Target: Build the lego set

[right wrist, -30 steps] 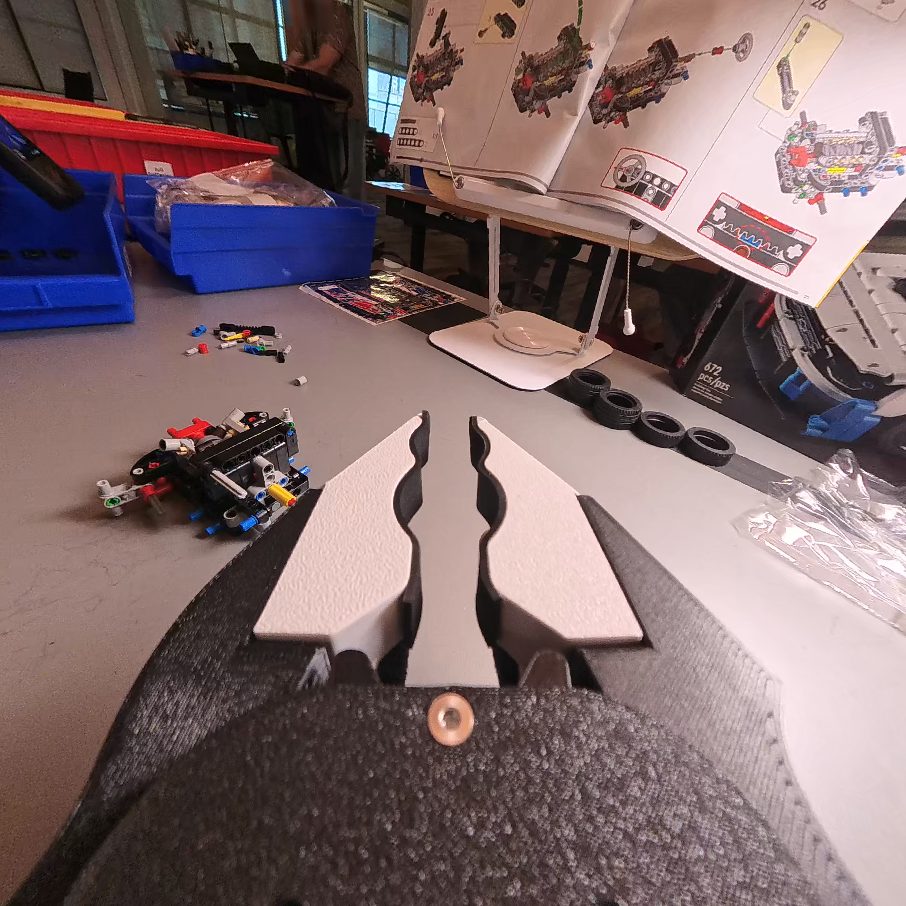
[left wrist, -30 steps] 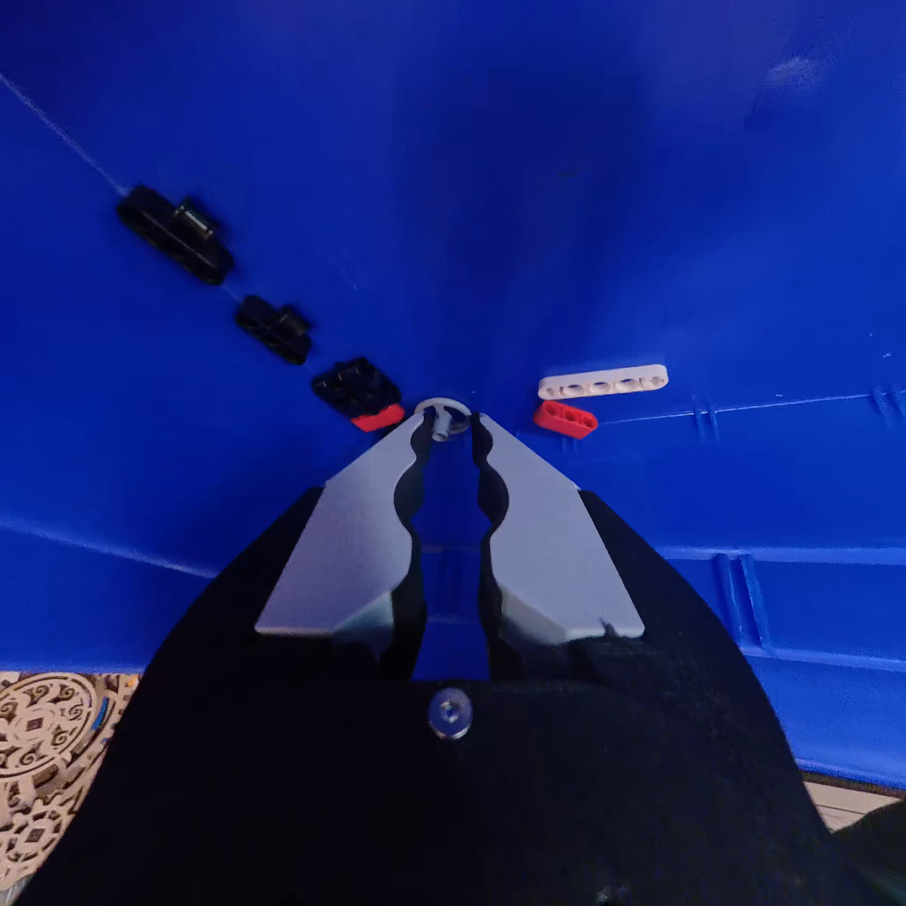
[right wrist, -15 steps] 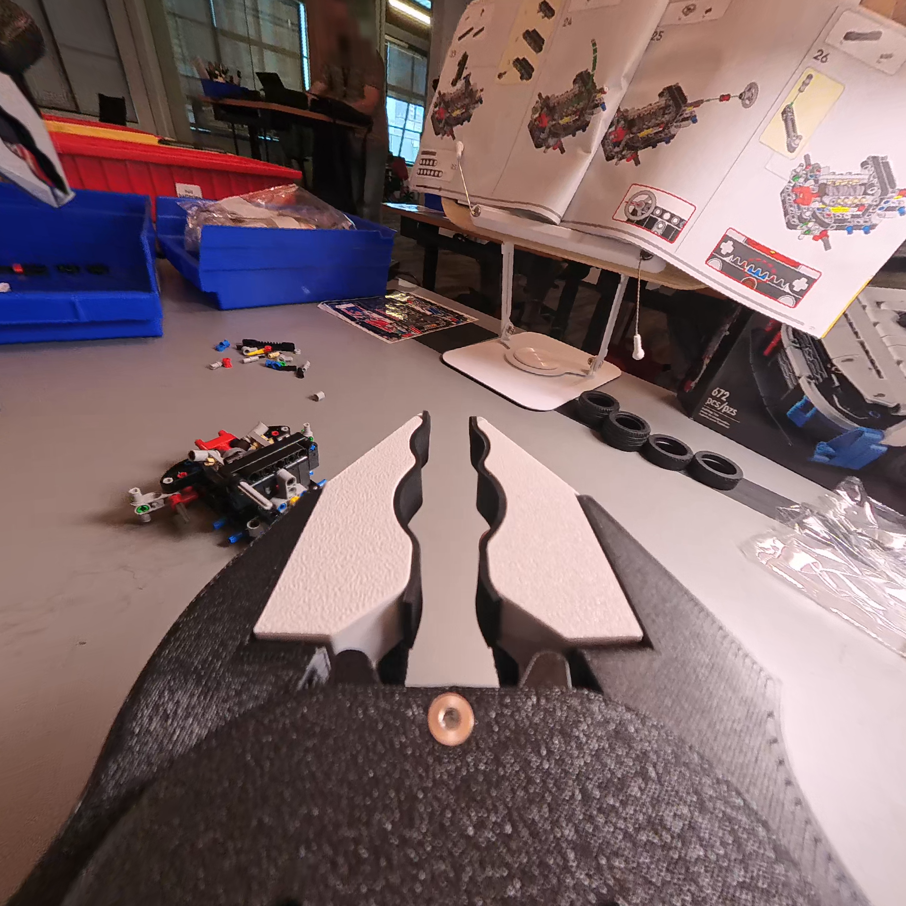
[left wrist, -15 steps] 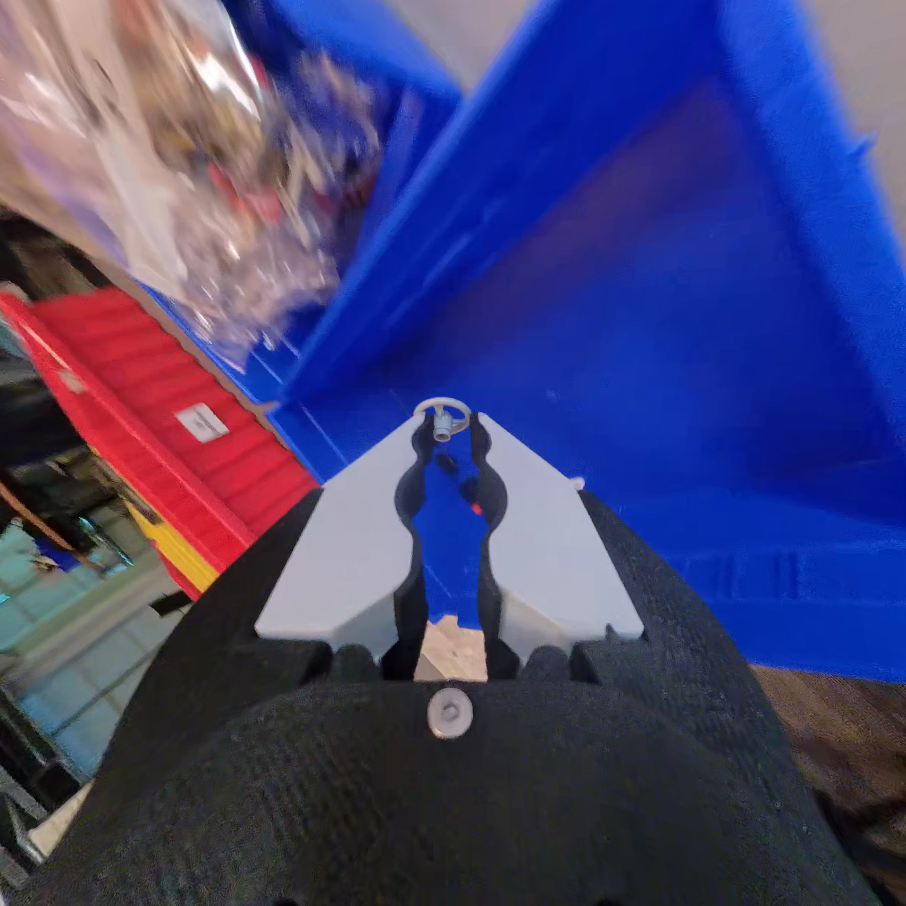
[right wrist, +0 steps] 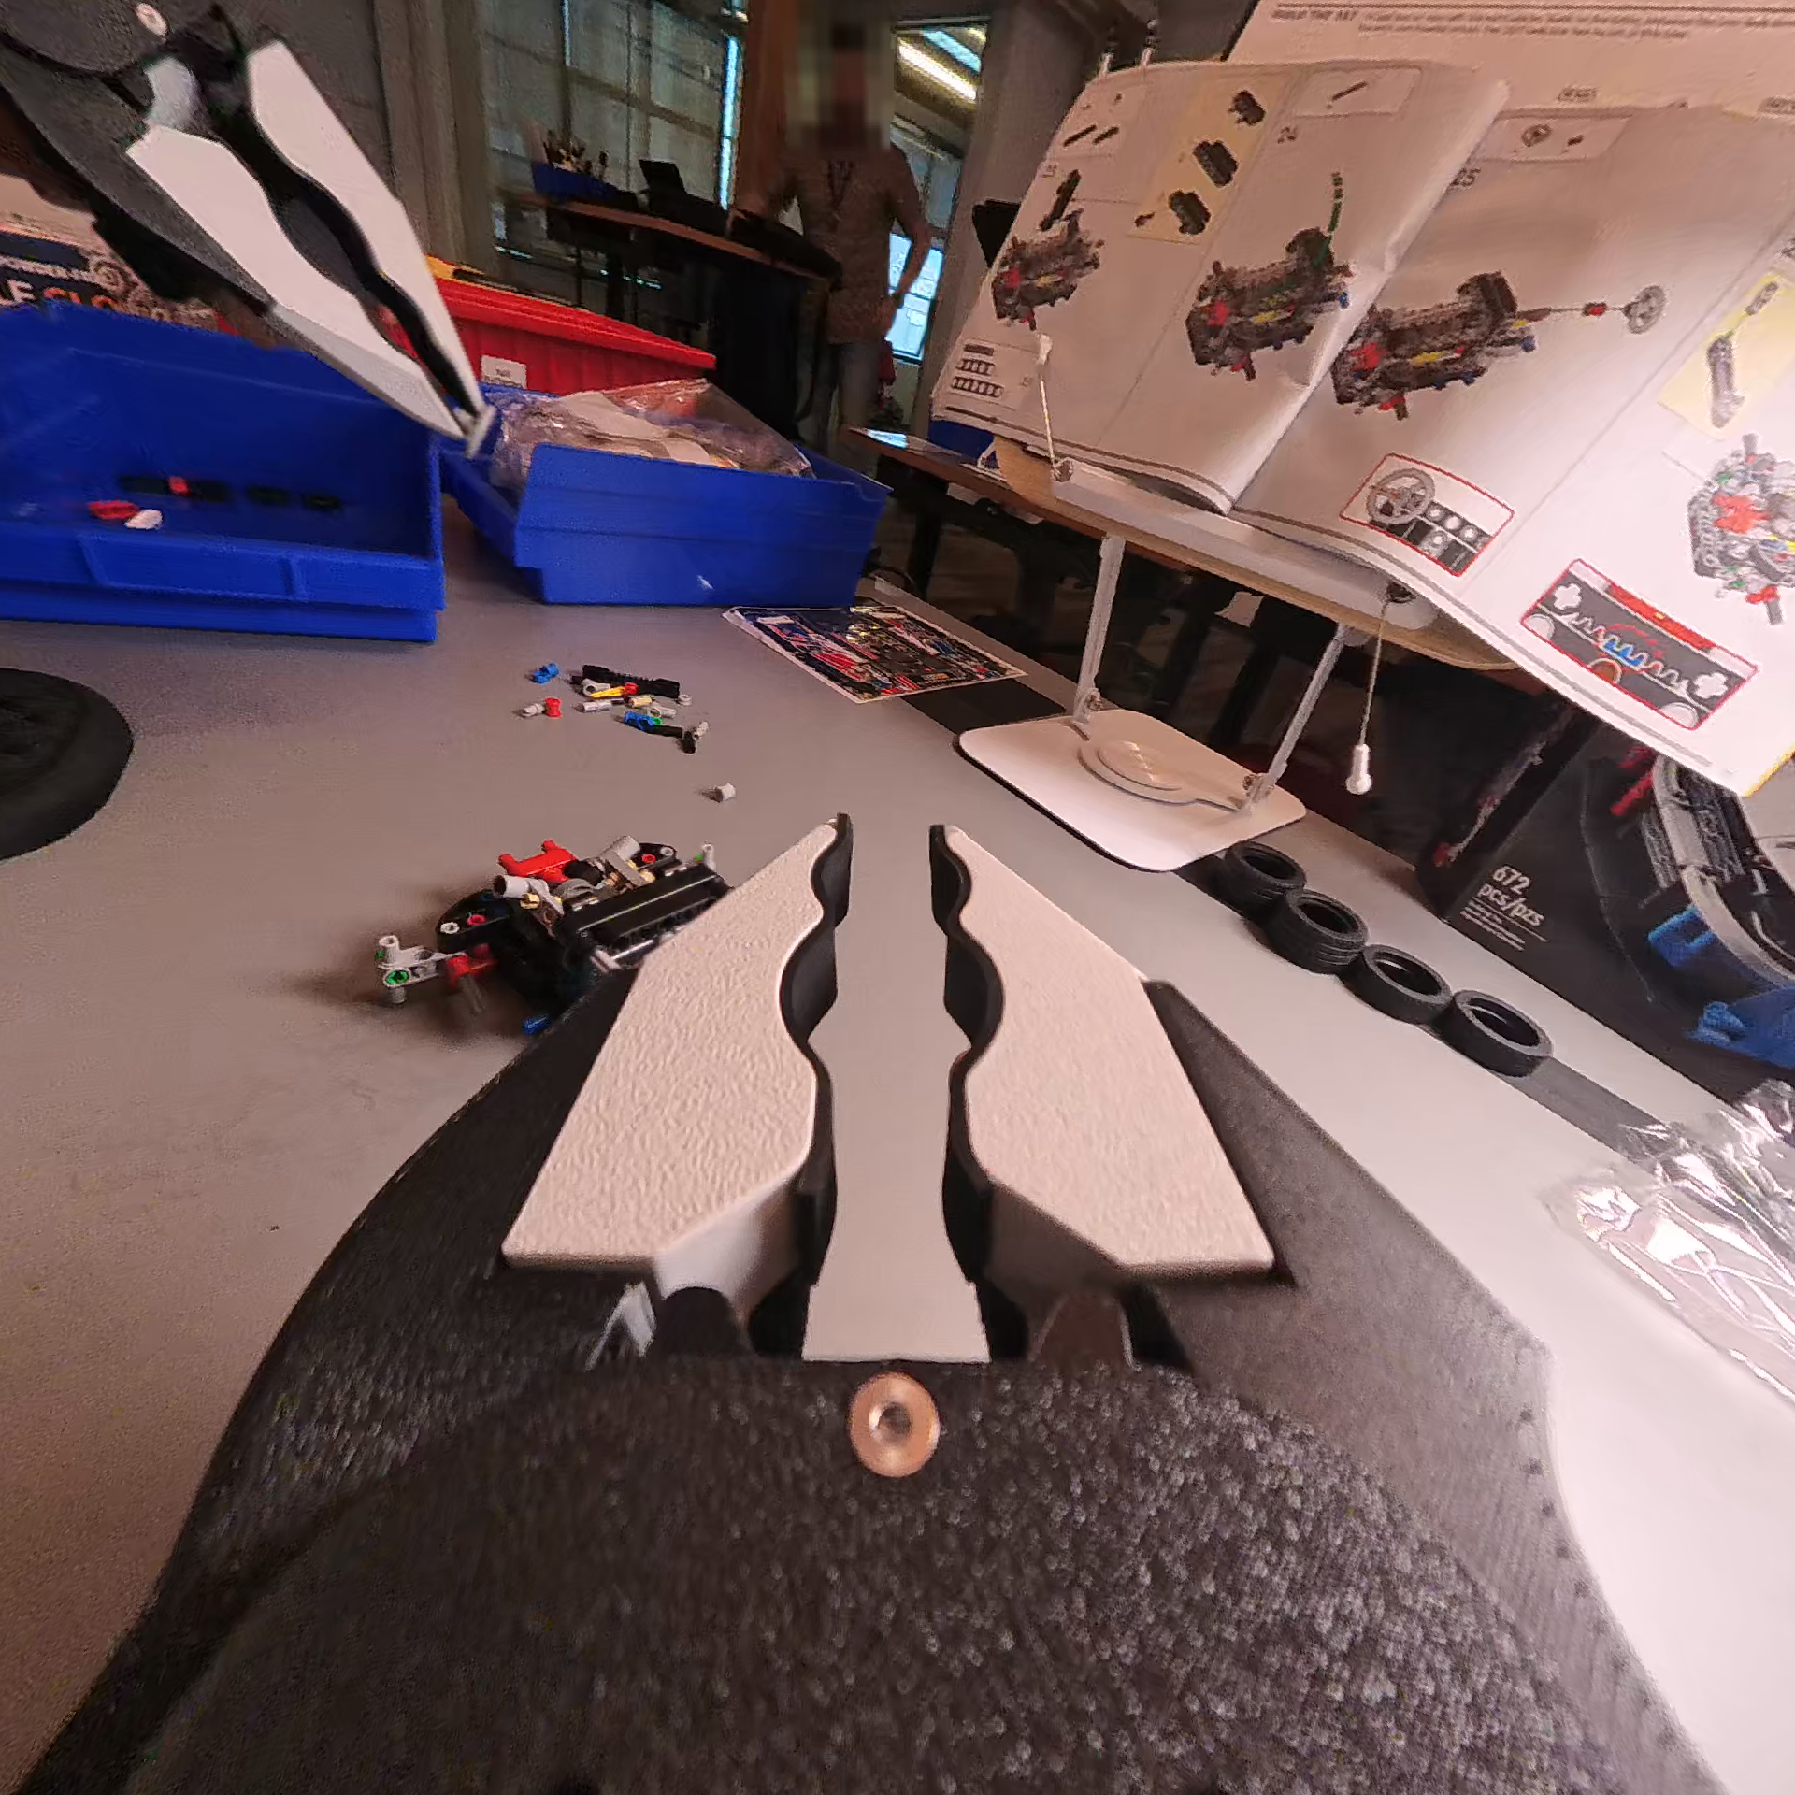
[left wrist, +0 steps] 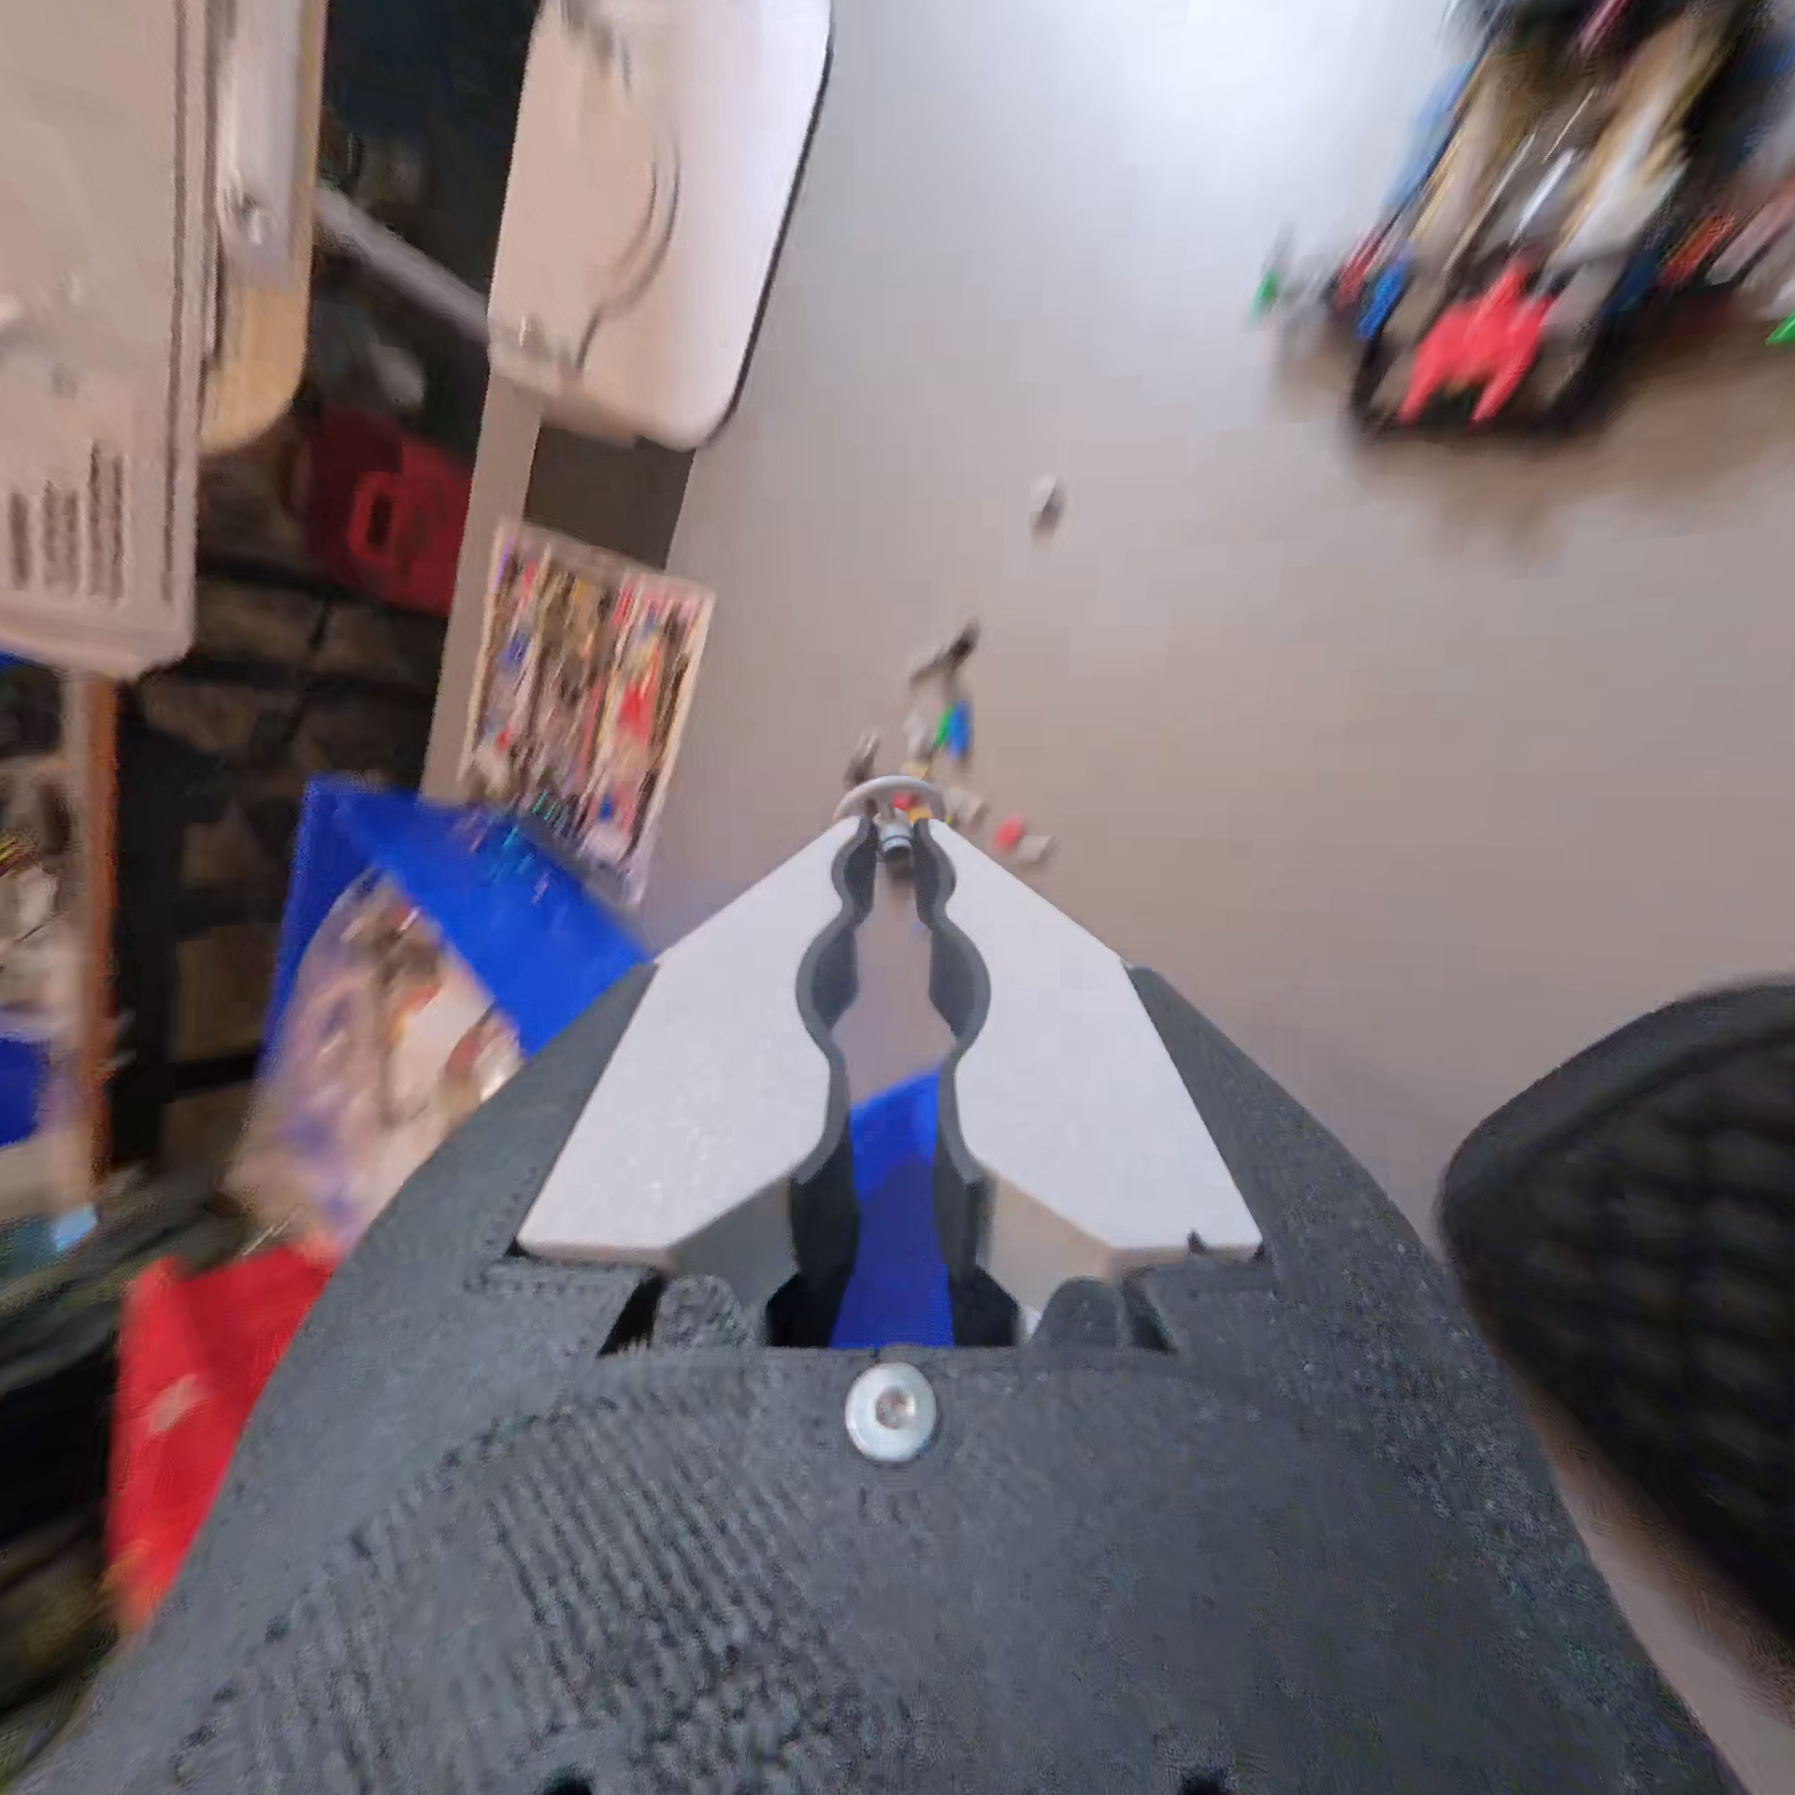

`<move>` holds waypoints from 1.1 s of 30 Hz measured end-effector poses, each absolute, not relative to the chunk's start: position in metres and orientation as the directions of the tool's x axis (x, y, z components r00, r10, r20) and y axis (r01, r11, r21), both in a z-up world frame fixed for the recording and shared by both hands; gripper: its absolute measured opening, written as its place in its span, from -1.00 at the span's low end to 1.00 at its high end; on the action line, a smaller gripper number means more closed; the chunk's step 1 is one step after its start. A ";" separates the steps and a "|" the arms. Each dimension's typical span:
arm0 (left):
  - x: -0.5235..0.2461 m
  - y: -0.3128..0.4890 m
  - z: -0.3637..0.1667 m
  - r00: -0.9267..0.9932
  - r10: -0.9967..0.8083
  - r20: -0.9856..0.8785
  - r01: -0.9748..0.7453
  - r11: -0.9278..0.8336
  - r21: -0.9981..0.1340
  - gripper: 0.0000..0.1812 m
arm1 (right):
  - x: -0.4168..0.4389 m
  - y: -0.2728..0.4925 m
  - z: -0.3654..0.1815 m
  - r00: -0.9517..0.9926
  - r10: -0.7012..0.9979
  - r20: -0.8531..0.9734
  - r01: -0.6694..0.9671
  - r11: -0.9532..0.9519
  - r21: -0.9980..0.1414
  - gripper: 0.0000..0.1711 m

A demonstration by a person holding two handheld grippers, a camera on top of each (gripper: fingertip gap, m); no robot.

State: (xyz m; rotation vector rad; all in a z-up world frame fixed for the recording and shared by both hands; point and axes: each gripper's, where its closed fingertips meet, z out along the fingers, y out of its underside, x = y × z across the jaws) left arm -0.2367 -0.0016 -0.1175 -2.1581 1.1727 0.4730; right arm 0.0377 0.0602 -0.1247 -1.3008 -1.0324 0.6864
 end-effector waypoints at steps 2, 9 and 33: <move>-0.192 0.004 -0.117 0.604 -0.644 -0.470 -0.773 -0.329 -0.542 -0.93 | 0.033 0.054 -0.124 0.392 0.890 0.230 0.130 0.194 -0.972 -0.83; -0.057 0.005 -0.116 0.567 -0.822 0.049 -0.291 -0.256 -0.922 -0.93 | 0.009 0.017 -0.123 0.245 0.934 0.260 0.096 0.243 -0.965 -0.82; -0.064 0.035 -0.119 0.667 -0.733 0.131 -0.077 -0.243 -0.967 -0.64 | 0.032 0.073 -0.185 0.366 0.923 0.120 0.406 -0.042 -0.913 -0.99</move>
